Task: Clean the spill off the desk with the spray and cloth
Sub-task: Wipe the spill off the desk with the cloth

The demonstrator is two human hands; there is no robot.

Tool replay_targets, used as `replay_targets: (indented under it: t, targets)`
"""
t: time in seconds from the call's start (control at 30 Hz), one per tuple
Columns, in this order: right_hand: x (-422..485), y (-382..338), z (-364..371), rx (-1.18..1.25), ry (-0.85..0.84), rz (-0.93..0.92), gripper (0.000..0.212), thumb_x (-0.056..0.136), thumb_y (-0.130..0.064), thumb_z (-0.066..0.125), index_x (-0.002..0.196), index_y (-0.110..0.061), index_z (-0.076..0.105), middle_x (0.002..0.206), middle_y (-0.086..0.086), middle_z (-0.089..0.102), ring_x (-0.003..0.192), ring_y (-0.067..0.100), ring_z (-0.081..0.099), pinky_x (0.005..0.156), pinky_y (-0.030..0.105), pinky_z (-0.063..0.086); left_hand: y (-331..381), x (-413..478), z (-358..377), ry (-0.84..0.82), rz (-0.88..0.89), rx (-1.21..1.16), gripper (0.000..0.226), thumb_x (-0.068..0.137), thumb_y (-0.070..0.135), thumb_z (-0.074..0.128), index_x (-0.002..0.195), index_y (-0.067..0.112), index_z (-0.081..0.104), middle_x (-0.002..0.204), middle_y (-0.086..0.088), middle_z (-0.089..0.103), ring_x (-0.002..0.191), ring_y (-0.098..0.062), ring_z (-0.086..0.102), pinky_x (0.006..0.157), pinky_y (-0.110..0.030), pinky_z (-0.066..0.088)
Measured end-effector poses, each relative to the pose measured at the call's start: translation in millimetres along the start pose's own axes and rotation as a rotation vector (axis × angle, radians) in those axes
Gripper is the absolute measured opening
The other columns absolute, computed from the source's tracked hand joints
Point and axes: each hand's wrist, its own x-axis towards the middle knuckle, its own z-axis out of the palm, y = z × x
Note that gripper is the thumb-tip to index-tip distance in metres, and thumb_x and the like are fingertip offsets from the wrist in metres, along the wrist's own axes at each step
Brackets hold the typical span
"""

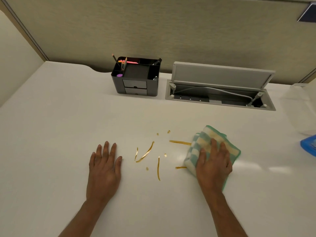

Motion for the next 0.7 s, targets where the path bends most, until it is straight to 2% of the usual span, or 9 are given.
replay_targets:
  t: [0.07,0.13,0.33,0.5,0.7]
  targets:
    - [-4,-3,6,-0.12,-0.039,-0.004,0.061,0.097,-0.053,0.039,0.149,-0.02,0.043,0.156,0.024,0.036,0.141,0.045,0.034,0.113,0.056,0.029,0,1,0,-0.002,0.002,0.001,0.06,0.104,0.042,0.024,0.158,0.018,0.031,0.168,-0.009,0.028,0.157,-0.029,0.02,0.127,-0.049,0.017]
    - [-2,-7,11,-0.164,-0.067,0.024,0.071,0.093,-0.064,0.034,0.15,-0.022,0.042,0.157,0.025,0.033,0.141,0.047,0.032,0.113,0.058,0.027,-1,1,0,-0.004,0.002,0.0,0.061,0.104,0.043,0.023,0.159,0.018,0.03,0.168,-0.008,0.027,0.157,-0.029,0.019,0.127,-0.049,0.017]
    - [10,-42,31,-0.169,-0.144,-0.121,0.072,0.09,-0.068,0.033,0.15,-0.028,0.041,0.159,0.021,0.032,0.143,0.047,0.03,0.115,0.06,0.025,-2,3,2,-0.004,0.031,0.012,0.06,0.104,0.042,0.022,0.159,0.019,0.029,0.168,-0.008,0.026,0.157,-0.029,0.019,0.127,-0.05,0.017]
    - [16,-80,56,-0.147,-0.265,-0.219,0.075,0.088,-0.078,0.029,0.154,-0.041,0.027,0.165,0.016,0.018,0.149,0.044,0.017,0.119,0.06,0.014,-4,3,5,0.009,0.031,0.017,0.059,0.105,0.041,0.023,0.16,0.02,0.027,0.169,-0.006,0.026,0.158,-0.028,0.019,0.127,-0.05,0.017]
    - [-31,-139,70,-0.063,-0.369,-0.411,0.079,0.082,-0.081,0.037,0.152,-0.045,0.029,0.166,0.017,0.015,0.151,0.043,0.012,0.12,0.059,0.009,-4,3,7,0.056,0.055,0.035,0.056,0.103,0.032,0.028,0.158,0.019,0.032,0.166,-0.008,0.032,0.155,-0.03,0.026,0.126,-0.051,0.021]
